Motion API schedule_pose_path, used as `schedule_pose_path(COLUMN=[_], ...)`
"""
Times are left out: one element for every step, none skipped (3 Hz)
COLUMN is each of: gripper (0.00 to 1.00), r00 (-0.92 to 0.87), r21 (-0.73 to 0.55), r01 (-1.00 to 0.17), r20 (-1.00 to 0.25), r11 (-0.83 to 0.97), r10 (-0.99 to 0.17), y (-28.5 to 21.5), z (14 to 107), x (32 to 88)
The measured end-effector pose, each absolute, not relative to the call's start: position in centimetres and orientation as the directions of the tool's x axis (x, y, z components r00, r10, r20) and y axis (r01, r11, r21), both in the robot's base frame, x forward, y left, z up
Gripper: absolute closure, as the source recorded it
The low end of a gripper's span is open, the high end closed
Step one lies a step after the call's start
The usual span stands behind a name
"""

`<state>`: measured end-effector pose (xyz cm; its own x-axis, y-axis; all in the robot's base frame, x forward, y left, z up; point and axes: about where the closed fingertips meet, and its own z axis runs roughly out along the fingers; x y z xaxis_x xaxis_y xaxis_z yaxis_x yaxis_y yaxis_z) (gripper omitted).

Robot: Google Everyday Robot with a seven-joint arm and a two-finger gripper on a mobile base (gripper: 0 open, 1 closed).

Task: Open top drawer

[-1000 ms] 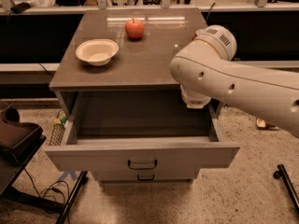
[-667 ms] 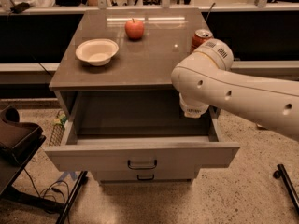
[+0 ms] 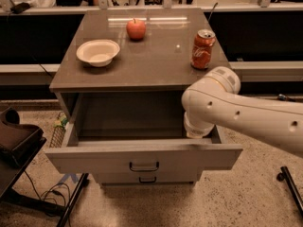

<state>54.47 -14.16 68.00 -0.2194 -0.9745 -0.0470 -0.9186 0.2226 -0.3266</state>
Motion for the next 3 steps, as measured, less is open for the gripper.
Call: schedule_pose_path(gripper=[1.00, 1.00, 1.00], r00=[-0.237, -0.239, -0.262], r21=[-0.279, -0.272, -0.220], r01=[-0.926, -0.928, -0.935], r20=[-0.089, -0.090, -0.101], r11=[0.252, 0.255, 0.278], r10=[-0.968, -0.967, -0.960], y=[-15.4, -15.5, -16.2], z=[66.9, 66.8, 66.8], x=[50.5, 49.9, 45.8])
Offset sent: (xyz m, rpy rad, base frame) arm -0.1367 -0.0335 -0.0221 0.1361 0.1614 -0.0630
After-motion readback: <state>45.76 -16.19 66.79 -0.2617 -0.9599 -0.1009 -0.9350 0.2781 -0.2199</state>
